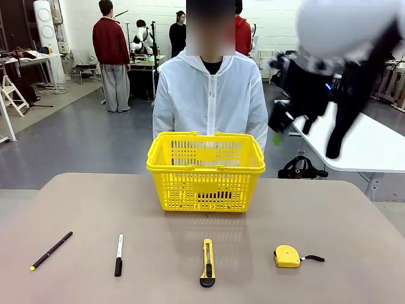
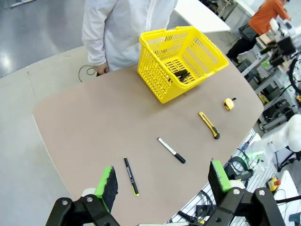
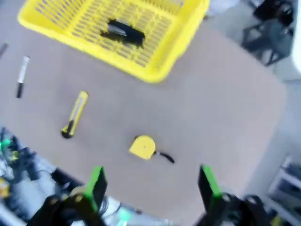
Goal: Place the items the person wants into the basket.
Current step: Pick up the item the person points to and place it in the Market Basket.
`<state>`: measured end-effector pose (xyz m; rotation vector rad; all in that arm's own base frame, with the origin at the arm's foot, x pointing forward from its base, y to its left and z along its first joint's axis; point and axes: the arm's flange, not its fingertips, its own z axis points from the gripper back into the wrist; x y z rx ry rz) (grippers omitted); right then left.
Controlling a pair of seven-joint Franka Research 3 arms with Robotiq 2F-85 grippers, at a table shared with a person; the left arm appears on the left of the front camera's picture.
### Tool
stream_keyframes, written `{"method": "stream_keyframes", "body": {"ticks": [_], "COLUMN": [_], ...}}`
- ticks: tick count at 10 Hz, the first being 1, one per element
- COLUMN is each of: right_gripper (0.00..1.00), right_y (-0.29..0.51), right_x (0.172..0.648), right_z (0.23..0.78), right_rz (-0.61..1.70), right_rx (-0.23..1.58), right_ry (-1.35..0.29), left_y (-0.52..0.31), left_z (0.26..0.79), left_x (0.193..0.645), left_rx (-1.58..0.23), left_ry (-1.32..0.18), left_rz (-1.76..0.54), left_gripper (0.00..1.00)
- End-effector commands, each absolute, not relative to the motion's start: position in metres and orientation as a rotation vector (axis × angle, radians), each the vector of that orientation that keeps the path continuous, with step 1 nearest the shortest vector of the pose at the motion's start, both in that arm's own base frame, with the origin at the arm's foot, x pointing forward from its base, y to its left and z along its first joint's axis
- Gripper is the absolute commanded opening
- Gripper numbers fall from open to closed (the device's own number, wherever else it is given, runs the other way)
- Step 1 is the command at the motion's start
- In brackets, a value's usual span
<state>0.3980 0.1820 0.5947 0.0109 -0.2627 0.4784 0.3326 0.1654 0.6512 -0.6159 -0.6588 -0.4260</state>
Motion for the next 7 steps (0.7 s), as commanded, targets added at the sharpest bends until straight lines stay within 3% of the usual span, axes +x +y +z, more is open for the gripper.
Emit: {"method": "stream_keyframes", "body": {"ticks": [1, 7], "right_gripper": [1.00, 1.00], "right_y": [0.145, 0.128], "right_x": [0.357, 0.351], "right_z": [0.550, 0.543], "right_rz": [0.410, 0.389], "right_rx": [0.054, 0.036], "right_ry": [-0.338, -0.304], "left_y": [0.167, 0.167], "left_z": [0.651, 0.651], "left_x": [0.332, 0.332], "left_rx": [-0.631, -0.631], "left_ry": [-0.673, -0.673], "left_rz": [-0.444, -0.444], "left_gripper": [1.00, 1.00]}}
